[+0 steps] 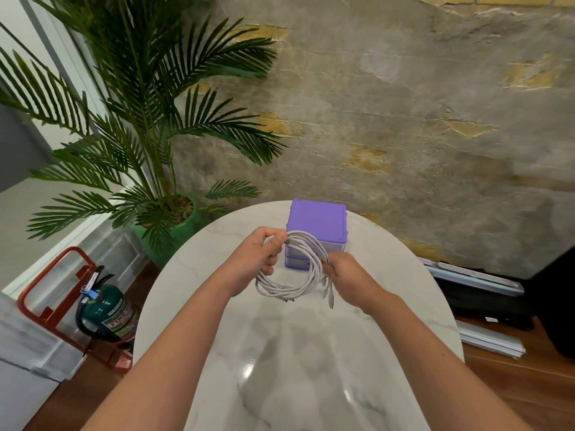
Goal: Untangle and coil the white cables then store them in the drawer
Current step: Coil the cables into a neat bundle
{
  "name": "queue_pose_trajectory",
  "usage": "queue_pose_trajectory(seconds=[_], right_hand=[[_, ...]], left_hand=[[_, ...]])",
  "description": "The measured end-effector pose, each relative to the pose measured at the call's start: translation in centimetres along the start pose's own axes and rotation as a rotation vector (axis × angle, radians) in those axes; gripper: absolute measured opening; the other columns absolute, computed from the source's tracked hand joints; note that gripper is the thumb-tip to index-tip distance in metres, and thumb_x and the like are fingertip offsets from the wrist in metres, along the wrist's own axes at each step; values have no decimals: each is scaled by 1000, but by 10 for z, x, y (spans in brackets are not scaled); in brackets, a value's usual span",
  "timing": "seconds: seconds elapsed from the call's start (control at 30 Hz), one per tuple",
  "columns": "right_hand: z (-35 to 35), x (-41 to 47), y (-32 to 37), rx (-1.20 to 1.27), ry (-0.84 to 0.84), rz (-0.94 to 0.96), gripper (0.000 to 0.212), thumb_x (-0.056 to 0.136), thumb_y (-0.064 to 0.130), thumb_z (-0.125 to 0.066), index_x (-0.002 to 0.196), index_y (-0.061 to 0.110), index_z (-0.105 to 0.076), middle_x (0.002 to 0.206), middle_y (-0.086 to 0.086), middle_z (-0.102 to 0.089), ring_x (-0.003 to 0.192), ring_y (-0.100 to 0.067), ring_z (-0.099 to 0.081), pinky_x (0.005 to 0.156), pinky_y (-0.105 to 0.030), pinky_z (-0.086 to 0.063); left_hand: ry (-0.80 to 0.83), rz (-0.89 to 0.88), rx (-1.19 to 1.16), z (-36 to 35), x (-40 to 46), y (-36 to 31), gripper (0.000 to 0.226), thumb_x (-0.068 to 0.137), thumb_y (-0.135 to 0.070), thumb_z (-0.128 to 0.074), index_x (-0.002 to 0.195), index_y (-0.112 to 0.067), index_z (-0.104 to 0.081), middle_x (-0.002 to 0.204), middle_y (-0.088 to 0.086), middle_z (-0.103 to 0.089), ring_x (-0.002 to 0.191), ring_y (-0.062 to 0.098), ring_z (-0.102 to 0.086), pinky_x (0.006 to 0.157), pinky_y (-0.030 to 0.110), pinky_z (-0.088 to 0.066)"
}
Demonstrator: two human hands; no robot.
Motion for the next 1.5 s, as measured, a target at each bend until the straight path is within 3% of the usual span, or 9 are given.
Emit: queue_pose_trajectory(seconds=[0.13, 0.27, 0.37, 0.5, 0.63, 0.8, 1.0, 1.13, 1.5], right_hand=[[-1, 0, -12, 180, 18, -122, 25, 95, 14, -56, 72, 22, -62, 75, -2, -60, 69, -16, -55, 74, -32, -51], [-5, -5, -19, 513, 16, -205, 12, 88, 4, -65, 83, 8, -75, 63, -3, -63, 58, -14, -57, 64, -24, -57], [-10, -9, -23, 308, -51, -171, 30, 89, 7, -63, 65, 26, -69, 59, 9, -57, 56, -8, -46, 60, -18, -44], [-24, -10, -25, 38, -75, -95, 21, 94, 11, -53, 78, 11, -66, 87, -5, -59, 76, -20, -52, 69, -28, -39], [-26, -12, -30, 342, -39, -232, 32, 85, 1, -62, 67, 27, -67, 73, -4, -65, 64, -19, -63, 65, -21, -53], [-31, -14, -37, 684, -45, -290, 21, 82, -7, -67, 85, 11, -77, 80, -13, -71, 76, -24, -64, 76, -29, -60], [-22, -9, -44, 525, -192, -343, 14, 78, 15, -78, 90, 22, -80, 77, 5, -75, 71, -6, -58, 71, -22, -49], [-21, -8, -37, 839, -151, -317, 14, 82, 5, -73, 95, 6, -78, 80, -8, -74, 75, -18, -65, 77, -31, -60], [-19, -9, -23, 1445, 62, -314, 38, 87, 8, -63, 121, -10, -61, 116, -20, -67, 95, -21, -70, 77, -26, -58]], left_hand=[[10, 17, -73, 0, -1, 2, 12, 99, -27, -51, 96, -16, -54, 68, -3, -39, 49, 6, -29, 43, 17, -27], [53, 27, -118, -3, -2, 0, 12, 100, -25, -50, 97, -14, -53, 66, -4, -37, 47, 5, -28, 41, 15, -27], [79, 40, -94, -7, -3, 2, 16, 100, -26, -49, 105, -11, -52, 67, -3, -37, 46, 4, -28, 41, 15, -27], [80, 62, -83, -9, -4, 10, 19, 99, -27, -50, 107, -10, -52, 68, -3, -39, 47, 5, -28, 42, 16, -27], [82, 62, -74, -10, -6, 13, 18, 99, -28, -50, 105, -11, -53, 67, -3, -39, 48, 5, -29, 43, 16, -27], [83, 63, -102, -10, -7, 14, 16, 99, -27, -51, 103, -12, -52, 67, -4, -39, 49, 6, -28, 43, 16, -27], [108, 61, -112, -9, -8, 18, 18, 98, -28, -52, 106, -12, -51, 69, -3, -39, 51, 7, -27, 44, 17, -26], [147, 57, -138, -11, -7, 16, 21, 97, -29, -52, 107, -11, -51, 69, -3, -37, 51, 7, -26, 44, 16, -27], [160, 56, -86, -8, -2, 12, 24, 98, -28, -50, 112, -8, -51, 69, -3, -39, 50, 7, -28, 45, 17, -30]])
Point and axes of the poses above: each hand's wrist, its own x-axis towards the middle knuckle, its own z-axis out of the back of the hand, y = z × x, the point moved 3 cm from there along x, towards the middle knuckle
